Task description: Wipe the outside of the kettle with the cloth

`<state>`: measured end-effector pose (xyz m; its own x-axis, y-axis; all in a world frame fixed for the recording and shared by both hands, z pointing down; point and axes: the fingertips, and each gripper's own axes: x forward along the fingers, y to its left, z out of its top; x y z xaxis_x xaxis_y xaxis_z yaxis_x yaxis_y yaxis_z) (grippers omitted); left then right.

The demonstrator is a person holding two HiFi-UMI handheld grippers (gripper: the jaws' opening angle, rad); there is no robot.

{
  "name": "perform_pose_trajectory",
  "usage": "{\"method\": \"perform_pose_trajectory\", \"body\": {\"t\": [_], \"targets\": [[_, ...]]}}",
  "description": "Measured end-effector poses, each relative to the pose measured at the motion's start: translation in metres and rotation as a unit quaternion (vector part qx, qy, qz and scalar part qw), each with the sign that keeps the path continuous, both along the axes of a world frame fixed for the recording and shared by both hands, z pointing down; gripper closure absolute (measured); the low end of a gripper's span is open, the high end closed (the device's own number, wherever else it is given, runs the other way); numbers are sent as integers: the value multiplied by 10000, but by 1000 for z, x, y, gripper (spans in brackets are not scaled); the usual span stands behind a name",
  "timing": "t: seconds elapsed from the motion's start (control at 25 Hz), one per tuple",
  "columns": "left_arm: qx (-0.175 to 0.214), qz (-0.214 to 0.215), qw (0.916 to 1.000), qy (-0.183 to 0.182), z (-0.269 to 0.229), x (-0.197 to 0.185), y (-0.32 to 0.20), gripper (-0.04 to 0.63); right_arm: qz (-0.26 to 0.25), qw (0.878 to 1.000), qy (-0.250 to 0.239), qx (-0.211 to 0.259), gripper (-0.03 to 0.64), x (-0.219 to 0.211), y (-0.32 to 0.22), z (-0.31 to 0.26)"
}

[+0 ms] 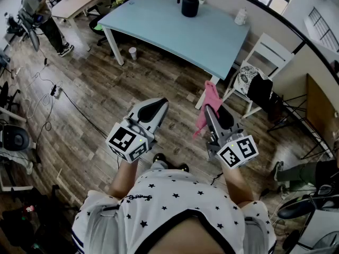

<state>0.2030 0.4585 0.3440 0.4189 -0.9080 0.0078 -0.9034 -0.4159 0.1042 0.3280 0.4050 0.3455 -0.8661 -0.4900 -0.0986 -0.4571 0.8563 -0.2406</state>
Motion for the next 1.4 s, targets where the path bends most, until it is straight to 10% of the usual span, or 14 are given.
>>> {"method": "perform_pose_trajectory", "body": {"t": [1.4], "targets": [[44,-328,9994,-18,13,-121,10,560,-241,9983,-301,-443,495,-119,5,-1]]}}
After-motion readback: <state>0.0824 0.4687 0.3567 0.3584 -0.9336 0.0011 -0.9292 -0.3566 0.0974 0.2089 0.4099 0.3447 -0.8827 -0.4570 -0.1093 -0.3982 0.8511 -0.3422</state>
